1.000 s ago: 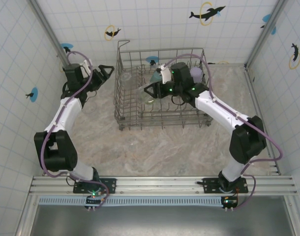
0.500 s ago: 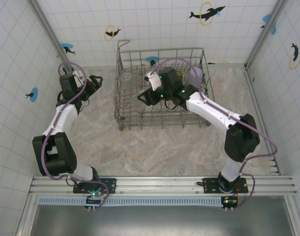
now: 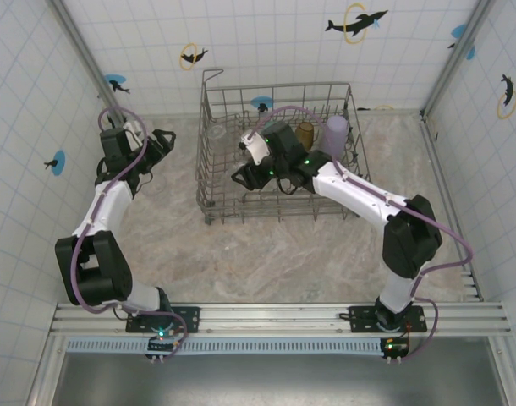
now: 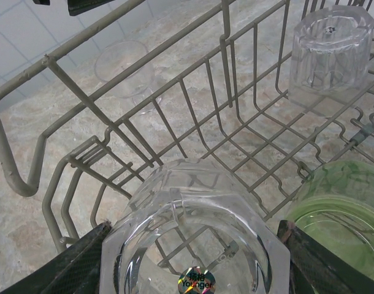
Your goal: Load the cups into the dish rack
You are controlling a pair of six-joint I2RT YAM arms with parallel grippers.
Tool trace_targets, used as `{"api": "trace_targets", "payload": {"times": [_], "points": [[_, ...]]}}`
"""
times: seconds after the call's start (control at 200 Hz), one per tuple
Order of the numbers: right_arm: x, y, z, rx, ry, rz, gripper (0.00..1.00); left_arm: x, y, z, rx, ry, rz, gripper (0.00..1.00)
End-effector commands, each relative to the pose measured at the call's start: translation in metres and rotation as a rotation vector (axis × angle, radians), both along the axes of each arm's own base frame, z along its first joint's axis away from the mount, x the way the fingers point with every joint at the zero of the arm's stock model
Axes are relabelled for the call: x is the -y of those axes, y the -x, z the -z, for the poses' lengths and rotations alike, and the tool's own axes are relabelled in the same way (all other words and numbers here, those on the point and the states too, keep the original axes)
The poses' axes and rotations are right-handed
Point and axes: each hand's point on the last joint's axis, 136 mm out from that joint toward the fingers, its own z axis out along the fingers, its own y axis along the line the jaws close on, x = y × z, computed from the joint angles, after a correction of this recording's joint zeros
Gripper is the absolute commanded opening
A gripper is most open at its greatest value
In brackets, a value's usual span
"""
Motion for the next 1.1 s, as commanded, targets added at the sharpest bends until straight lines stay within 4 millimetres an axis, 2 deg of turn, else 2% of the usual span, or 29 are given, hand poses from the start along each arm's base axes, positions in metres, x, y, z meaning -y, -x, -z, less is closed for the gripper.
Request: {"api": "trace_targets", "payload": {"times": [0.0, 0.46, 0.926, 1.091], "points": [[-0.015, 0.0, -0.011, 0.049, -0.014, -0.038, 0.35, -0.002, 0.002, 0.001, 0.002, -0.012, 0.013, 0.97], [-0.045, 0.022, 0.007, 0.096, 0.04, -0.128, 0.34, -0.005, 0.002, 0.002, 0.0, -0.013, 0.005, 0.97], [-0.059, 0.022, 0.013, 0.085, -0.017, -0.137, 0.34, -0.003, 0.002, 0.004, -0.008, 0.002, 0.014, 0.97], [-0.06, 0.021, 0.025, 0.07, 0.002, -0.139, 0.35, -0.003, 0.002, 0.004, -0.01, 0.006, 0.015, 0.97]]}}
